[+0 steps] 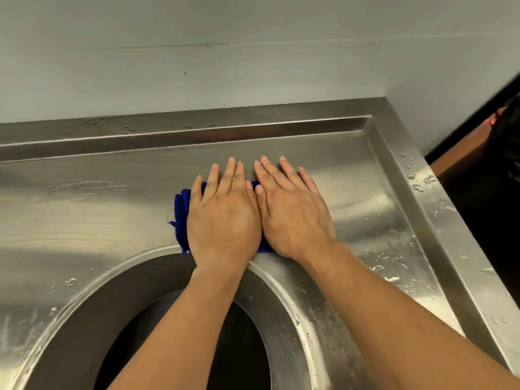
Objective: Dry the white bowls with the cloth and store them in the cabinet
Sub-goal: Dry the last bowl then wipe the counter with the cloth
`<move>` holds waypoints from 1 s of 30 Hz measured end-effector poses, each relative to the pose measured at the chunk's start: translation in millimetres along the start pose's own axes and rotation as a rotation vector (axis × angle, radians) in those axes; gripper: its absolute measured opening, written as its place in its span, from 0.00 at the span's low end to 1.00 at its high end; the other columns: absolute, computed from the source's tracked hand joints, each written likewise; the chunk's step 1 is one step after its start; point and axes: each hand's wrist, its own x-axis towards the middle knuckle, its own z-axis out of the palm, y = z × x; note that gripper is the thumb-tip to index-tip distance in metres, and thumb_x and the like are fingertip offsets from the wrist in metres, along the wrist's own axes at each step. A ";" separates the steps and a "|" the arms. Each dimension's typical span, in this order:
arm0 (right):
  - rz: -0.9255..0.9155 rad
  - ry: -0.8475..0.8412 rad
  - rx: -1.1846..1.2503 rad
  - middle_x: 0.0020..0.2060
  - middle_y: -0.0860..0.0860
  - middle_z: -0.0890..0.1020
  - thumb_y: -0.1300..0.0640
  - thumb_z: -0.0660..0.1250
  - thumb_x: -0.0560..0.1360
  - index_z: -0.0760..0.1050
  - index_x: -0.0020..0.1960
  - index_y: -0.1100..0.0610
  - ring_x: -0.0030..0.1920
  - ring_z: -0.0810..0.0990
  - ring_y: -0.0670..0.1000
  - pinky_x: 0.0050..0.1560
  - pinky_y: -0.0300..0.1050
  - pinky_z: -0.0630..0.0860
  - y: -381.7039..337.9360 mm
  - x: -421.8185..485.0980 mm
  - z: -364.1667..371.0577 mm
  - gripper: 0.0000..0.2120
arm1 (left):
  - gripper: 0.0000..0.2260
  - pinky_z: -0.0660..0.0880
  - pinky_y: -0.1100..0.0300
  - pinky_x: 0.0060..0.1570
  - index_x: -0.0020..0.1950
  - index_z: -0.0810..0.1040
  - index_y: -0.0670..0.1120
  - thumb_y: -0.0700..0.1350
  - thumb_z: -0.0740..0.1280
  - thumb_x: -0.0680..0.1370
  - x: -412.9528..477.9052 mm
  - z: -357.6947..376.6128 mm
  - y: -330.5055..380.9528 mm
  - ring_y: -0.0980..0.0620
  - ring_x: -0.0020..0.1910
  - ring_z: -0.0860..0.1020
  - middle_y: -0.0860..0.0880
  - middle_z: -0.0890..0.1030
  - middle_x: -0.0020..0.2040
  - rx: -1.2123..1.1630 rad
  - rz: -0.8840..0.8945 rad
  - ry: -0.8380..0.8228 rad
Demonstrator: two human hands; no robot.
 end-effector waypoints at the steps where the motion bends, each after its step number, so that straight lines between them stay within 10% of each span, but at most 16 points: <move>1: 0.010 0.003 -0.002 0.82 0.44 0.55 0.46 0.40 0.86 0.51 0.83 0.49 0.83 0.48 0.48 0.82 0.51 0.44 9.2 -3.8 -2.5 0.26 | 0.26 0.51 0.47 0.83 0.83 0.63 0.47 0.51 0.42 0.87 -1.4 2.4 9.5 0.48 0.84 0.59 0.49 0.64 0.84 0.001 0.007 -0.007; 30: 0.008 -0.028 -0.095 0.82 0.47 0.56 0.47 0.41 0.86 0.52 0.83 0.52 0.83 0.48 0.51 0.82 0.54 0.46 103.9 -100.6 -27.9 0.26 | 0.26 0.37 0.43 0.83 0.86 0.48 0.47 0.53 0.42 0.89 -70.4 15.0 112.3 0.46 0.86 0.44 0.49 0.49 0.88 -0.062 0.066 -0.190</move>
